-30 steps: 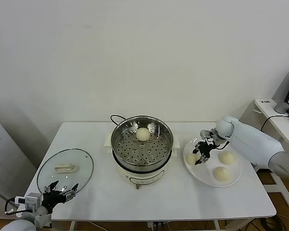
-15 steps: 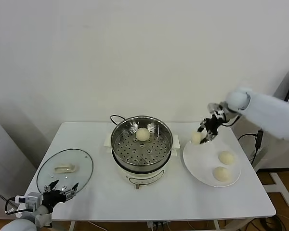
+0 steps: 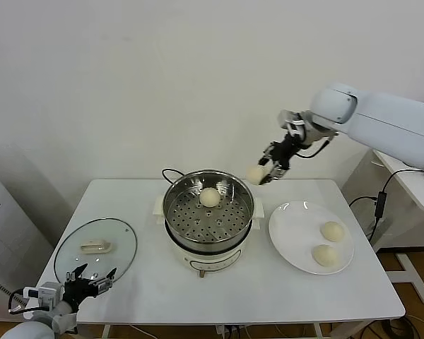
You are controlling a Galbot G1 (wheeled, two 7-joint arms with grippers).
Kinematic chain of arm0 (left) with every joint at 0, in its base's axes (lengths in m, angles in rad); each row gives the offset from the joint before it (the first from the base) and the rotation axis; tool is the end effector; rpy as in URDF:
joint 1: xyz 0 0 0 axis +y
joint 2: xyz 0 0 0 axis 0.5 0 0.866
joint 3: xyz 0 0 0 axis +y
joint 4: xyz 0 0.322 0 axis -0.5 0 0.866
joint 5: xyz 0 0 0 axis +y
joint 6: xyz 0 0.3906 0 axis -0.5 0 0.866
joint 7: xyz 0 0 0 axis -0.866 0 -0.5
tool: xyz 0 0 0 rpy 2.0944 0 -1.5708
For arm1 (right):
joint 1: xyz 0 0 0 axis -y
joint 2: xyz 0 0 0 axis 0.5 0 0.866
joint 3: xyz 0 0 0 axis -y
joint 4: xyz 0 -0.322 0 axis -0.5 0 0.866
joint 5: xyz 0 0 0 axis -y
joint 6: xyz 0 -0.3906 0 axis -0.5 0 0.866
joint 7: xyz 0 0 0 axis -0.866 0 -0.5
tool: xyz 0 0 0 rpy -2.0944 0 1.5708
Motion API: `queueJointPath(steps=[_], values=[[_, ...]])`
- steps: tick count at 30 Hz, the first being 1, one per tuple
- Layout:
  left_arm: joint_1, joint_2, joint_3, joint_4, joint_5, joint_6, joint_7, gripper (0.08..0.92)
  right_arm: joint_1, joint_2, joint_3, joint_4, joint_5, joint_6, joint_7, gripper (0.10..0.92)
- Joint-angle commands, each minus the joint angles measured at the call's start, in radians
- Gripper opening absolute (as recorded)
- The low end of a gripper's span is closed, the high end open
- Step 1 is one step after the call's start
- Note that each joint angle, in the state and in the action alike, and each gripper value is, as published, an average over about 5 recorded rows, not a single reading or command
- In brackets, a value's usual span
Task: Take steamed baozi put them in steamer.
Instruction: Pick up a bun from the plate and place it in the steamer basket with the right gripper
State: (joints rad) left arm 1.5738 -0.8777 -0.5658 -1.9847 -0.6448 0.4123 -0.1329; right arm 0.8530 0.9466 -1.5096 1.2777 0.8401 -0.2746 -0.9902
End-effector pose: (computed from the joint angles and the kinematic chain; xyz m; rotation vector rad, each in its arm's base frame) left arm 0.2500 0.1170 -0.2809 -0.1316 -2.5574 -0.1086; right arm 0.5729 0.0174 0.0196 1.5181 -1.6486 1.2149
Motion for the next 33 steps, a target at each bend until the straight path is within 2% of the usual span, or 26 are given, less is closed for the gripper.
queueJointPath(steps=[1, 17, 33], values=[[0.001, -0.002, 0.000, 0.001, 0.001, -0.001, 0.000, 0.823, -0.027, 0.148, -0.008, 0.045, 0.119, -0.117, 0.132, 0.501], [0.007, -0.010, -0.004, -0.001, 0.001, -0.003, 0.000, 0.823, -0.243, 0.339, 0.057, -0.067, 0.084, -0.210, 0.295, 0.501], [0.014, -0.011, -0.009, -0.003, 0.000, -0.007, 0.000, 0.823, -0.325, 0.386, 0.076, -0.128, 0.032, -0.255, 0.361, 0.501]])
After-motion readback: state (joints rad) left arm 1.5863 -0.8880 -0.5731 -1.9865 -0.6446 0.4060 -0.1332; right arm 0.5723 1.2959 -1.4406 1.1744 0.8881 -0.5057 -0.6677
